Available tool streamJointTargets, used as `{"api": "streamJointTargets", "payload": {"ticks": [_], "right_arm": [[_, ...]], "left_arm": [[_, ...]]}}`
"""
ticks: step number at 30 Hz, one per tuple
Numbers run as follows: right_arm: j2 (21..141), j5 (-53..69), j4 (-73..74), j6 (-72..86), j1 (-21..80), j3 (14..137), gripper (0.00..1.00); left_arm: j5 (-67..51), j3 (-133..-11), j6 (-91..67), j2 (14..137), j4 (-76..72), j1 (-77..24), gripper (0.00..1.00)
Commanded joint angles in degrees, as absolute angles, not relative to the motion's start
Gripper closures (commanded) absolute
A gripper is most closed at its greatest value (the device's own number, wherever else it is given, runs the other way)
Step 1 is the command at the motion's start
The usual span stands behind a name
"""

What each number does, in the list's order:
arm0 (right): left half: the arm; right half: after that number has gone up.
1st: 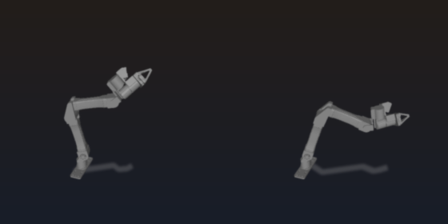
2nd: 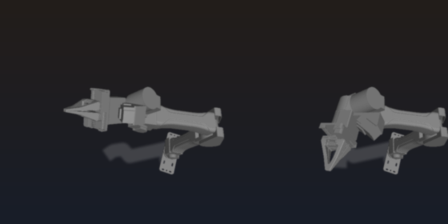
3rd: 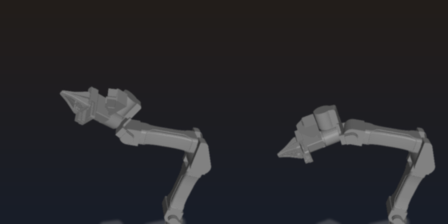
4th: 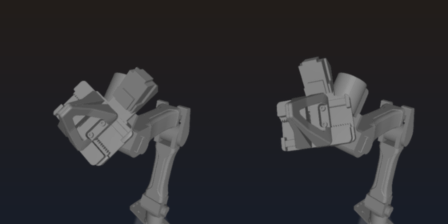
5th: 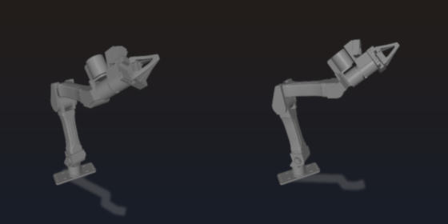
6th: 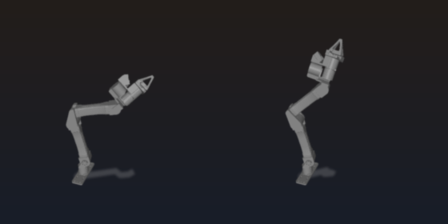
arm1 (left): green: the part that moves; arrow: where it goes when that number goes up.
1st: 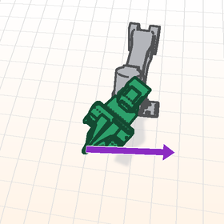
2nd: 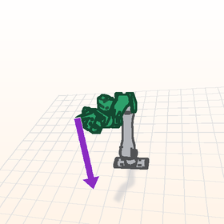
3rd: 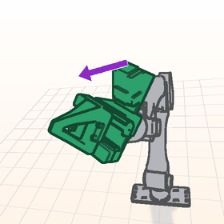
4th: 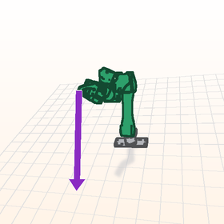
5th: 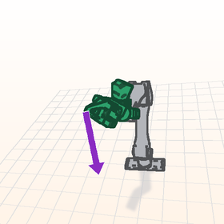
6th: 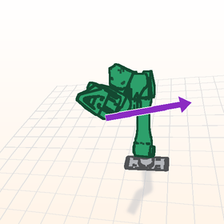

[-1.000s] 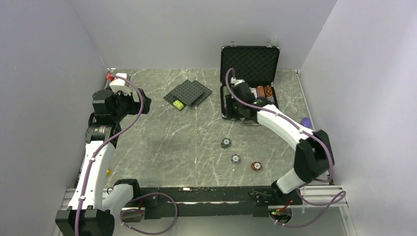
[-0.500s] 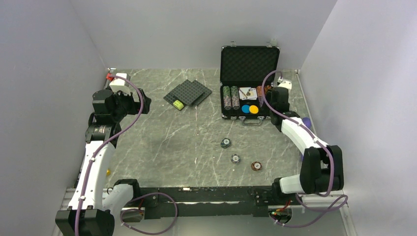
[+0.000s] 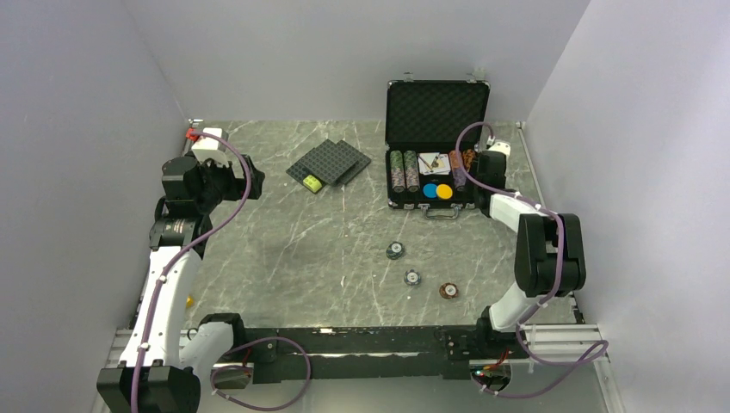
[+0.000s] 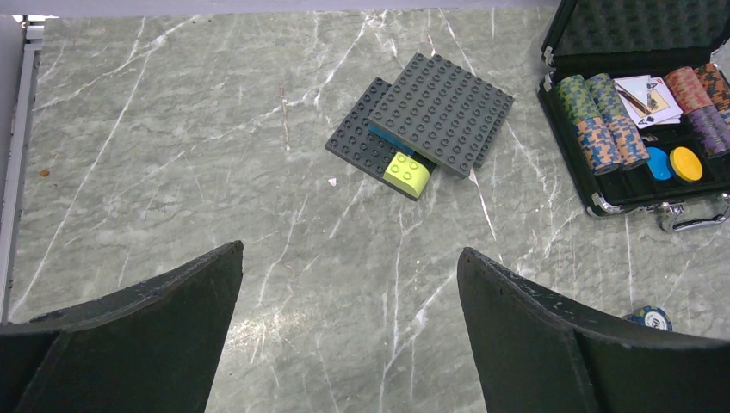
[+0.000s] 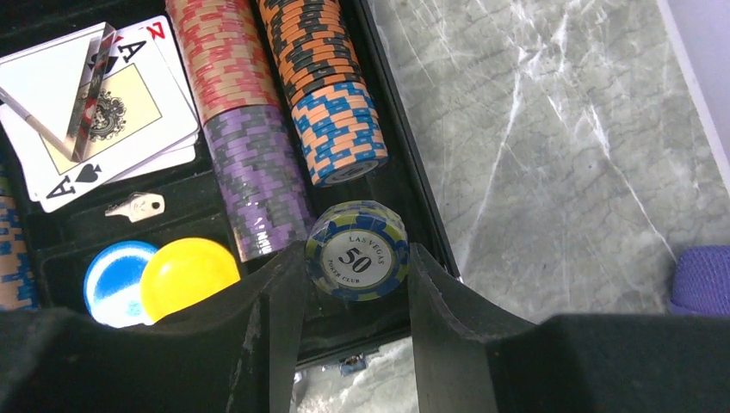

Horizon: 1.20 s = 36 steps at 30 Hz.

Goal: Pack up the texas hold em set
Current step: Place the poker chip in the chip case.

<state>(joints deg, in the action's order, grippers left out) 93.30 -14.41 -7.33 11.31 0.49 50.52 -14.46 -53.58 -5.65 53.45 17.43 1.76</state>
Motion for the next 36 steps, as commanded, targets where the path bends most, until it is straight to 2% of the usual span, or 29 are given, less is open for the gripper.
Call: {"api": "streamJointTargets", "payload": {"ticks": [1,17,23,25,28,36], "right_arm": [[95.5,-13.0,-12.1,9.0,-1.5,54.7,1.00],[102.6,-8.0,-8.8,8.6,-2.9,60.7,1.00],[105.0,-8.3,-2.9,9.2,-2.9,64.4,0.99],[105.0,-8.3,-2.5,9.4,-2.9,64.5,0.85],[104.4,-8.0,-2.8,9.8,-2.9,63.8,0.71],[103.6,-7.7,-2.5,9.8,-2.9,63.1,0.51]], "left_arm": [[-13.9,-53.5,-6.1,53.1,16.4,1.5,0.02],[-13.9,-53.6,-6.0,53.8,16.5,1.5,0.02],[-14.0,-53.6,-6.1,53.9,16.4,1.5,0.02],[-14.0,-53.6,-6.1,53.8,16.4,1.5,0.02],[-14.0,-53.6,-6.1,53.7,16.4,1.5,0.02],[-14.0,-53.6,-6.1,53.6,16.4,1.5,0.02]]}}
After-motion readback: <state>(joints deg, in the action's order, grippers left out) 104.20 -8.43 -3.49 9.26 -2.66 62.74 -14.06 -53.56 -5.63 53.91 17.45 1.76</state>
